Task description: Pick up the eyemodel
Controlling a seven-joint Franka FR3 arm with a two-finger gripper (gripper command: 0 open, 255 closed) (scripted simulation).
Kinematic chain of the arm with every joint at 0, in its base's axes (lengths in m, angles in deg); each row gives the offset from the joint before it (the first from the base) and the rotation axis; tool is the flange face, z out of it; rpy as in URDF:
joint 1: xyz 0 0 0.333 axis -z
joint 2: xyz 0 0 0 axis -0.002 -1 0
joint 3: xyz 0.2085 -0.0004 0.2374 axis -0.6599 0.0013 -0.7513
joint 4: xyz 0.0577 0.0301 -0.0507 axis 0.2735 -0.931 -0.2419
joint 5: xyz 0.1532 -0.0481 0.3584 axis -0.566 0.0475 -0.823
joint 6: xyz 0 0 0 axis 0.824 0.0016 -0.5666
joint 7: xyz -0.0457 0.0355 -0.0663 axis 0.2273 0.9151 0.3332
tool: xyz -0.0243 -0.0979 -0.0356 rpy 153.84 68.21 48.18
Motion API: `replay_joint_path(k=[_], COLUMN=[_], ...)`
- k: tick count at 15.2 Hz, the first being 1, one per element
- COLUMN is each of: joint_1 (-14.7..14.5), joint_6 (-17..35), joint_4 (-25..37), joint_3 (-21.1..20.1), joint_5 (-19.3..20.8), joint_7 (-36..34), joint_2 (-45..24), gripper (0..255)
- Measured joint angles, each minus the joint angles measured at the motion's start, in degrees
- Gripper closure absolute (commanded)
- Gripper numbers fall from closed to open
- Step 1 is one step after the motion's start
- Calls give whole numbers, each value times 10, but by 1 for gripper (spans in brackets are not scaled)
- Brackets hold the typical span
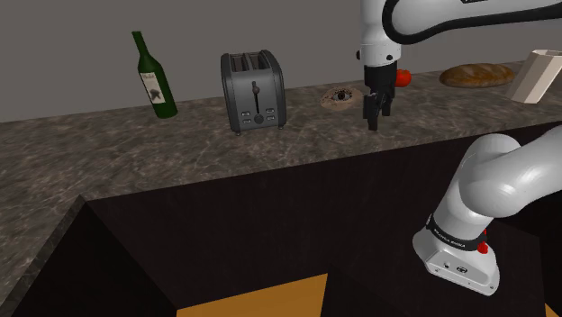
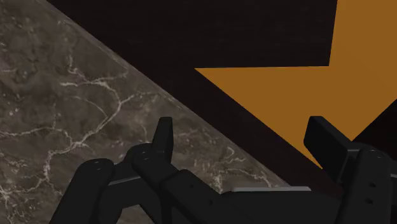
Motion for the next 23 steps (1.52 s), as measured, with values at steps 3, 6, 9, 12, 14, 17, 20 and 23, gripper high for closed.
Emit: replay_joint_path(k=[3,6,9,12,14,17,20,23], joint_1=[3,11,16,21,22,23,25,24], joint_6=[15,46,77,114,137,167,193,219], joint_4=[5,20,42,65,91,128,171,216], joint_3=[12,40,66,95,113,139,164,184], joint_5=[13,40,62,80,88,93,92,81], joint_7=[18,62,105,150,180,226,275,319], joint_2=[-12,-43,-75,-115,-149,-195,-242,-293], gripper=[0,0,0,0,0,0,0,0])
